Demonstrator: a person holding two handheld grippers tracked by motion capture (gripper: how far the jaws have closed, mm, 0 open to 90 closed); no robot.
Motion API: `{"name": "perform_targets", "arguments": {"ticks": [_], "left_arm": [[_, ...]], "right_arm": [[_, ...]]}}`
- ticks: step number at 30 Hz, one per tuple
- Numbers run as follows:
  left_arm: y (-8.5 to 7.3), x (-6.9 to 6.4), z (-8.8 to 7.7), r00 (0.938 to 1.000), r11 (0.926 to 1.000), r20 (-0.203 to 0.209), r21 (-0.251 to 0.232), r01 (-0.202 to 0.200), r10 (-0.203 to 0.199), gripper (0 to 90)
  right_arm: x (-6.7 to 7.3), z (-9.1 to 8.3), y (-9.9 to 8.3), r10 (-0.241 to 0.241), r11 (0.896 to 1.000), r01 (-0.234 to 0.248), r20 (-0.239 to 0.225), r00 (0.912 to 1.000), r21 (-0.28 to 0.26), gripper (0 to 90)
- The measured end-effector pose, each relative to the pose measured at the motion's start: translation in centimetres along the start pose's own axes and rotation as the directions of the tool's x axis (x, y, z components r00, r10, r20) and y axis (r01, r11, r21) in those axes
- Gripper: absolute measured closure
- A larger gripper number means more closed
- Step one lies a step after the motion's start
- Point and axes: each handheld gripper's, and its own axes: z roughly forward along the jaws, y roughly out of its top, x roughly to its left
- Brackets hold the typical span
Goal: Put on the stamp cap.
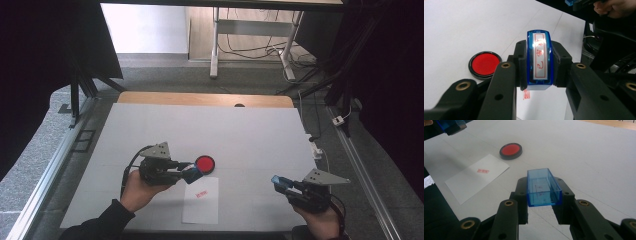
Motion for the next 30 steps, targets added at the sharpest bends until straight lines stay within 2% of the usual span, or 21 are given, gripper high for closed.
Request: {"name": "perform_targets", "arguments": {"ticks": [6, 15, 24, 30], "left_arm": [[0.1, 0.0, 0.0, 0.9999, 0.9999, 0.004, -0.002, -0.010, 0.010, 69.2], [0.2, -0.2, 0.0, 0.9996, 0.9997, 0.012, -0.004, -0.025, 0.025, 69.2], [0.3, -0.2, 0.0, 0.9991, 0.9993, 0.017, -0.005, -0.038, 0.038, 69.2], [0.3, -0.2, 0.0, 0.9988, 0.9990, 0.023, -0.007, -0.043, 0.043, 69.3]], "right_arm": [[0.2, 0.1, 0.2, -0.004, 1.000, 0.004, -0.004, 1.0000, -0.007, 68.5], [1.0, 0.9, 0.7, -0.013, 1.000, 0.013, -0.063, 0.9979, 0.003, 68.4], [2.5, 2.3, 1.4, -0.075, 0.997, 0.078, -0.126, 0.9893, 0.021, 68.4], [3.0, 3.2, 1.9, -0.080, 0.996, 0.087, -0.171, 0.9820, 0.030, 68.4]]}}
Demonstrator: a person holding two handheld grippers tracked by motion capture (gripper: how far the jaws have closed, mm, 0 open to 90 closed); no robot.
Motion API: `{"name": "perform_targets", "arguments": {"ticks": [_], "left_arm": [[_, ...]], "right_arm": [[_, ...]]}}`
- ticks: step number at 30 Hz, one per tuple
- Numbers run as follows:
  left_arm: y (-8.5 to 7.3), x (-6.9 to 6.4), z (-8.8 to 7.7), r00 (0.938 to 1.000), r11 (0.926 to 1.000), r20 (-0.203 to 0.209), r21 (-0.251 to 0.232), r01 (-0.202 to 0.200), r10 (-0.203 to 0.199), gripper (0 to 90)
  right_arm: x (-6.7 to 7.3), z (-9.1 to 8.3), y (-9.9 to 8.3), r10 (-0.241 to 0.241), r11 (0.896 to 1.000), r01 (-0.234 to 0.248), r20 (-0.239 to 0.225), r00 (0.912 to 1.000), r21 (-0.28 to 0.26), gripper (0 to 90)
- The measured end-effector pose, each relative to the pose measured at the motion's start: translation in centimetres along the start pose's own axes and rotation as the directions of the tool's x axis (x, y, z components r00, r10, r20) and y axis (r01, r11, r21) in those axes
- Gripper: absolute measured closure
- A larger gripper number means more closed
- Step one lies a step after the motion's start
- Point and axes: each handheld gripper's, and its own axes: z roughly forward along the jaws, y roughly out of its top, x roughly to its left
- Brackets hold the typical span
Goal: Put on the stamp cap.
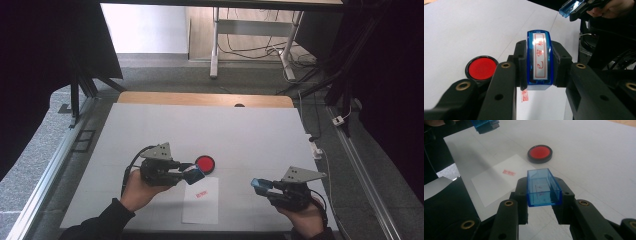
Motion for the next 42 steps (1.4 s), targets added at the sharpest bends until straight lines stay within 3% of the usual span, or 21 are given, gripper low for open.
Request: {"name": "perform_targets", "arguments": {"ticks": [11, 17, 27, 34, 42], "left_arm": [[0.1, -0.1, 0.0, 0.9999, 0.9999, 0.009, 0.000, -0.012, 0.012, 69.2], [0.1, -0.1, 0.0, 0.9997, 0.9998, 0.014, -0.001, -0.020, 0.020, 69.2], [0.3, -0.2, -0.1, 0.9993, 0.9995, 0.023, -0.005, -0.030, 0.030, 69.2], [0.3, -0.2, -0.2, 0.9988, 0.9992, 0.028, -0.008, -0.039, 0.039, 69.3], [0.3, -0.3, -0.2, 0.9969, 0.9979, 0.045, -0.009, -0.064, 0.065, 69.3]], "right_arm": [[1.0, 1.7, 0.9, -0.054, 0.998, 0.055, -0.070, 0.9961, 0.009, 68.5], [1.9, 2.8, 1.4, -0.123, 0.992, 0.126, -0.126, 0.9844, 0.018, 68.5], [2.8, 5.0, 2.2, -0.132, 0.990, 0.137, -0.189, 0.9731, 0.017, 68.5], [2.9, 7.0, 2.9, -0.115, 0.991, 0.127, -0.272, 0.9553, 0.027, 68.5], [3.1, 8.7, 3.4, -0.155, 0.986, 0.167, -0.325, 0.9329, 0.009, 68.5]]}}
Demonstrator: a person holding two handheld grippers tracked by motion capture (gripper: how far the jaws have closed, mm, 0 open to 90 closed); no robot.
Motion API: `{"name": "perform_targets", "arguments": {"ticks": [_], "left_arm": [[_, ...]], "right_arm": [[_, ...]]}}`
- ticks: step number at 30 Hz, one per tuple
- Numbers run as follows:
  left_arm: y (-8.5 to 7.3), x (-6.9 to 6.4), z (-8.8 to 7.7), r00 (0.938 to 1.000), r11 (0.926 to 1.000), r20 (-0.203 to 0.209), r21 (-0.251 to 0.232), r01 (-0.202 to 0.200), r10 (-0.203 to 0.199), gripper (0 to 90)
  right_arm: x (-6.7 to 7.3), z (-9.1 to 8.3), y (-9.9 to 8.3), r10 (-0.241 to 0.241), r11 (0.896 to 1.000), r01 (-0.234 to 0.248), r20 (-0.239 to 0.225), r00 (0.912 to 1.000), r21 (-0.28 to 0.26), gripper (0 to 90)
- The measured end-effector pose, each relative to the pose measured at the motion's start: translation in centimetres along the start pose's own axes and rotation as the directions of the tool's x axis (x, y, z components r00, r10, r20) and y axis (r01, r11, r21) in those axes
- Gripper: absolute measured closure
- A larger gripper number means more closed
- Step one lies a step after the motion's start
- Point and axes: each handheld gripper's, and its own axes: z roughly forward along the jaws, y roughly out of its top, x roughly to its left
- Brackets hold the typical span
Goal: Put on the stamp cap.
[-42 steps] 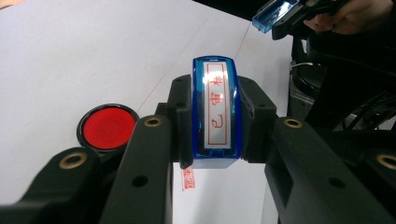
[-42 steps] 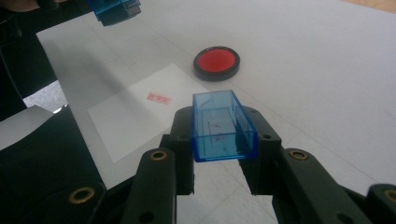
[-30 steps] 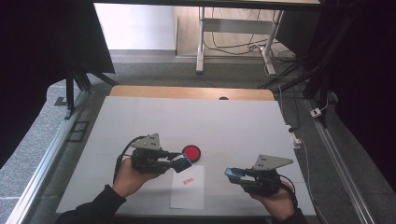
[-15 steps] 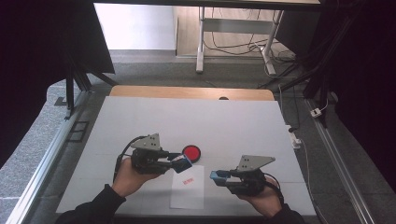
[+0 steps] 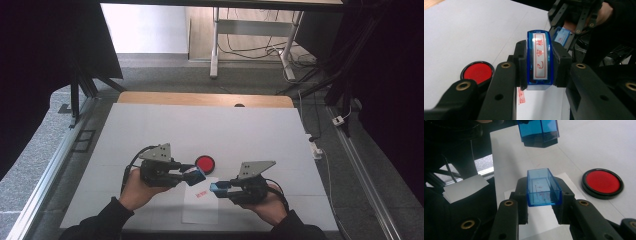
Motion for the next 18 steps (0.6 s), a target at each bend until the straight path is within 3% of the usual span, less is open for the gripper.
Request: {"name": "perform_targets", "arguments": {"ticks": [10, 18], "left_arm": [[0.2, -0.2, 0.0, 0.9982, 0.9992, 0.046, -0.007, -0.039, 0.039, 69.5], [0.3, -0.4, 0.0, 0.9925, 0.9963, 0.087, -0.016, -0.084, 0.085, 69.6]], "right_arm": [[-0.7, 1.7, 0.3, -0.022, 1.000, 0.021, -0.085, 0.9962, -0.011, 68.5], [-0.7, 2.9, 0.7, -0.038, 0.999, 0.037, -0.141, 0.9893, -0.008, 68.5]]}}
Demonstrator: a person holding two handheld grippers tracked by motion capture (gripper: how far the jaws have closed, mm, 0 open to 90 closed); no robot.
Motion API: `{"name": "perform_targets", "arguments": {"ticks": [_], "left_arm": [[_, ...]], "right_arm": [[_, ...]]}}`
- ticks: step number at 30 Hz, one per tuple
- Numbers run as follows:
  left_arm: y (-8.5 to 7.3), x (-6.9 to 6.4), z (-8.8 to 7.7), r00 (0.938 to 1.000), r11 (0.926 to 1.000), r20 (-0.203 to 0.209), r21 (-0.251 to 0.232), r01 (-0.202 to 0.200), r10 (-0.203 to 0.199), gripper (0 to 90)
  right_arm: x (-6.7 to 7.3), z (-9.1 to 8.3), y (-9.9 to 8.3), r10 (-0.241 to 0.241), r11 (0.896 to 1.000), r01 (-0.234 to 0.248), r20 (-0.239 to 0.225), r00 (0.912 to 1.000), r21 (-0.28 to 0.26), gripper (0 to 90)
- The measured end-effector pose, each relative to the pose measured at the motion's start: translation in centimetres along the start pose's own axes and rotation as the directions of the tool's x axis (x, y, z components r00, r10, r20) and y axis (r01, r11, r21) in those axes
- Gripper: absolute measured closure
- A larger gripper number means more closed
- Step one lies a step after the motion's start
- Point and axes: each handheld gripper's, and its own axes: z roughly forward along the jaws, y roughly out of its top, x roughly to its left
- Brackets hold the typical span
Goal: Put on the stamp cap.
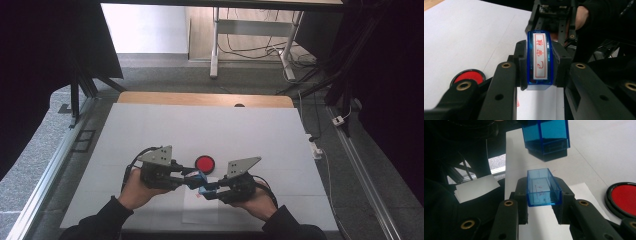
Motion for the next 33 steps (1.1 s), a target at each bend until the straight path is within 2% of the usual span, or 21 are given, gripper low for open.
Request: {"name": "perform_targets", "arguments": {"ticks": [11, 20, 33], "left_arm": [[0.1, -0.2, 0.1, 0.9967, 0.9977, 0.046, 0.005, -0.067, 0.067, 69.7], [0.1, -0.3, 0.2, 0.9935, 0.9956, 0.068, 0.010, -0.093, 0.092, 69.7], [-0.1, -0.2, 0.3, 0.9904, 0.9946, 0.093, 0.013, -0.103, 0.102, 69.6]], "right_arm": [[-0.1, 1.0, 0.6, -0.031, 0.999, 0.031, -0.046, 0.9985, -0.011, 68.6], [0.1, 1.2, 0.8, -0.043, 0.999, 0.042, -0.065, 0.9970, -0.014, 68.6], [0.3, 1.3, 0.9, -0.050, 0.999, 0.049, -0.073, 0.9961, -0.012, 68.6]]}}
